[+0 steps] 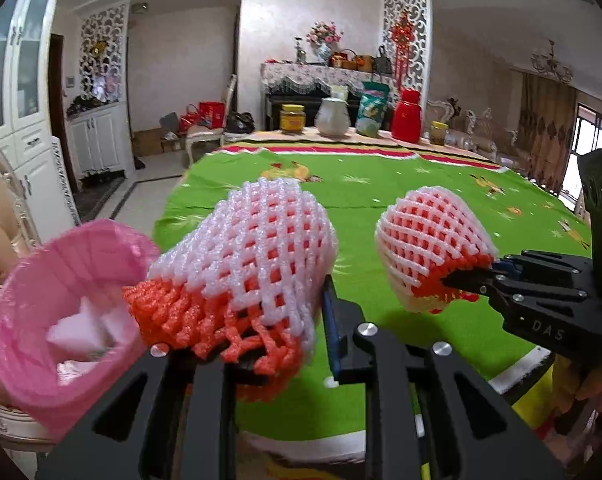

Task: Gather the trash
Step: 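Carry both foam fruit nets over the pink bin, then open both tools to drop the fruit nets into the pink bin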

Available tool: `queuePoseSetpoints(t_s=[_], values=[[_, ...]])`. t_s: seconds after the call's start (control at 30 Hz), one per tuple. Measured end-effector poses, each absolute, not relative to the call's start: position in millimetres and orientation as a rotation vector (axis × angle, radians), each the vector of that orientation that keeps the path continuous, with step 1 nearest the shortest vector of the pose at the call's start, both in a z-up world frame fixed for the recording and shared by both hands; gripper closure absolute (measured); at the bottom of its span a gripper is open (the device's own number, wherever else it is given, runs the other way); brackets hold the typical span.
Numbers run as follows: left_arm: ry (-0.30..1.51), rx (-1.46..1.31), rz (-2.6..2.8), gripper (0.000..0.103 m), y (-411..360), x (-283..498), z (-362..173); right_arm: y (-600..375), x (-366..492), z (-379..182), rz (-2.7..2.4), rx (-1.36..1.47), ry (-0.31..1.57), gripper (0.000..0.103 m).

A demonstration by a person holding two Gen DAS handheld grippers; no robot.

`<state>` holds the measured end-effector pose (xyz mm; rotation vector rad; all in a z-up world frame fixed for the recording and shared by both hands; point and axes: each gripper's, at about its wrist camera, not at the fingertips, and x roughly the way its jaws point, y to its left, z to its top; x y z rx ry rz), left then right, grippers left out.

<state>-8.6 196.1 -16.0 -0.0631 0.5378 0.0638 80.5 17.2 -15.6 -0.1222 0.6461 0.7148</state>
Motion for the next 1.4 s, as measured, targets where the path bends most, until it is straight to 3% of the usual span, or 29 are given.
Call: queuePoseSetpoints(t_s=[0.6,1.03,1.13,1.17,1.2,1.3,1.4], values=[[0.476,-0.137,0.344,0.081,349.8,-93.0,11.6,153.6,63.3,16.1,0.95,-0.245,0.588,0.077],[0.503,-0.217,0.406,0.078,412.2,-74.2,8.4,246.5,69.6,11.2,1.061,-0.33,0.589,0.076],[0.481,-0.239,0.414,0.058,421.7,-67.5,11.1,265.1,76.2,4.7,1.094,-0.337,0.596,0.073],[0.471,-0.252,0.425,0.04,425.3,-67.2,12.3,272.5,78.4,2.0,1.122,-0.345,0.601,0.071],[0.458,-0.267,0.436,0.032,427.1,-69.5,13.2,278.1,80.1,-0.8,1.132,-0.359,0.608,0.064],[0.424,-0.303,0.46,0.027,434.3,-82.8,17.5,284.5,82.2,-6.0,1.137,-0.366,0.607,0.028],[0.415,-0.281,0.498,0.015,431.1,-94.6,18.1,273.6,80.4,-3.8,1.154,-0.324,0.58,0.024]])
